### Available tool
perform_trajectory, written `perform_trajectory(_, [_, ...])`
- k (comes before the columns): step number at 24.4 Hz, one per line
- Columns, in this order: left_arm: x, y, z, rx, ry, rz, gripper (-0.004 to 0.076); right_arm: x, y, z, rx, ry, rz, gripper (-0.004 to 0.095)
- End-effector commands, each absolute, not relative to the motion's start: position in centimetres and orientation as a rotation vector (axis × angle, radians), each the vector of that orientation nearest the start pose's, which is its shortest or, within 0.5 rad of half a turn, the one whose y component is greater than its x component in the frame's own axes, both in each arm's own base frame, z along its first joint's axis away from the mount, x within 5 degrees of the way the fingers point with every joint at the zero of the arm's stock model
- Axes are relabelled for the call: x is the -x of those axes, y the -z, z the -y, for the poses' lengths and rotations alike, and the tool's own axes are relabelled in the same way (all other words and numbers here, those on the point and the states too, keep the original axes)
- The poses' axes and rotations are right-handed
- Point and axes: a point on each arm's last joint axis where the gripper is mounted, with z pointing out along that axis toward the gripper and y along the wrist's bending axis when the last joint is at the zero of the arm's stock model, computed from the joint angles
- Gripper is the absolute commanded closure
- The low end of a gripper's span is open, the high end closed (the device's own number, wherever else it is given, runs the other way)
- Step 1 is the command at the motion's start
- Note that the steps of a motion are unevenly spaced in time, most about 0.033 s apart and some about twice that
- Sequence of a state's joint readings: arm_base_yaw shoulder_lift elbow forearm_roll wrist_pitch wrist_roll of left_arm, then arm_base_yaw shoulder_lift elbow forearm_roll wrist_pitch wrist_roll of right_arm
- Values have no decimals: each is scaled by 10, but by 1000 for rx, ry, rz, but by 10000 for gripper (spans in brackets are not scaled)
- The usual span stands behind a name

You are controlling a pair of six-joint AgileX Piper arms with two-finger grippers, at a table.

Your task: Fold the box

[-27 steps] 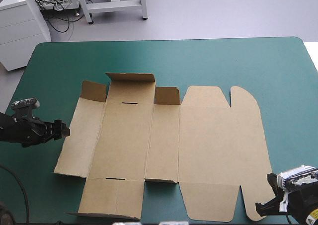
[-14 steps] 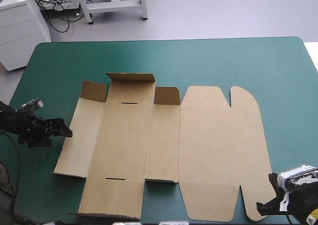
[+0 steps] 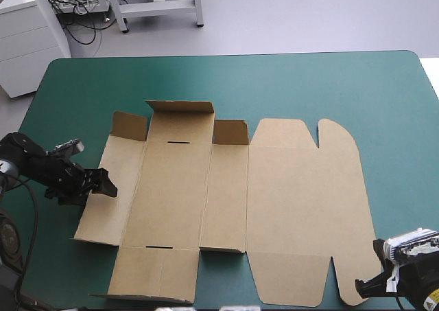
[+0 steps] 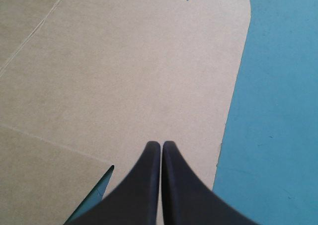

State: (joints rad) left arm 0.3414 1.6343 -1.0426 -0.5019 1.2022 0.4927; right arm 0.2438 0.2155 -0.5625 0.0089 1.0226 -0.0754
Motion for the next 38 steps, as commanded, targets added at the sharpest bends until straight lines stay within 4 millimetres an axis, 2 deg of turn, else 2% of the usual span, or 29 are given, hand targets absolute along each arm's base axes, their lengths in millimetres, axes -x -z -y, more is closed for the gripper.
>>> perform_trajectory(1, [-265,-227,-36,52,842,-3046,147,-29,-307,-7,333,-93,-2063,912])
perform_trajectory(4, [-263,-223,-27,53,900,-3050,148,-29,-307,-7,343,-88,-2061,912])
perform_trajectory(9, [-263,-226,-17,61,988,-2998,148,-29,-307,-7,350,-84,-2062,912])
perform_trajectory(17, [-256,-246,-14,42,964,-2930,150,-29,-307,-7,350,-83,-2064,912])
perform_trajectory(19, [-254,-249,-13,47,957,-2922,206,-29,-307,-7,350,-83,-2064,912])
perform_trajectory(22, [-254,-249,-13,65,959,-2925,364,-29,-307,-7,350,-83,-2064,912])
perform_trajectory(24, [-253,-248,-13,73,960,-2931,561,-29,-307,-7,350,-83,-2064,912])
perform_trajectory(27, [-252,-248,-13,108,955,-2943,758,-29,-307,-7,350,-83,-2064,912])
perform_trajectory(31, [-251,-246,-16,128,909,-2979,756,-28,-306,-7,351,-83,-2069,912])
perform_trajectory(34, [-254,-250,-16,75,847,-2991,756,-28,-305,-7,353,-82,-2082,912])
perform_trajectory(38, [-270,-272,-13,-43,749,-2939,756,-27,-304,-7,355,-82,-2096,912])
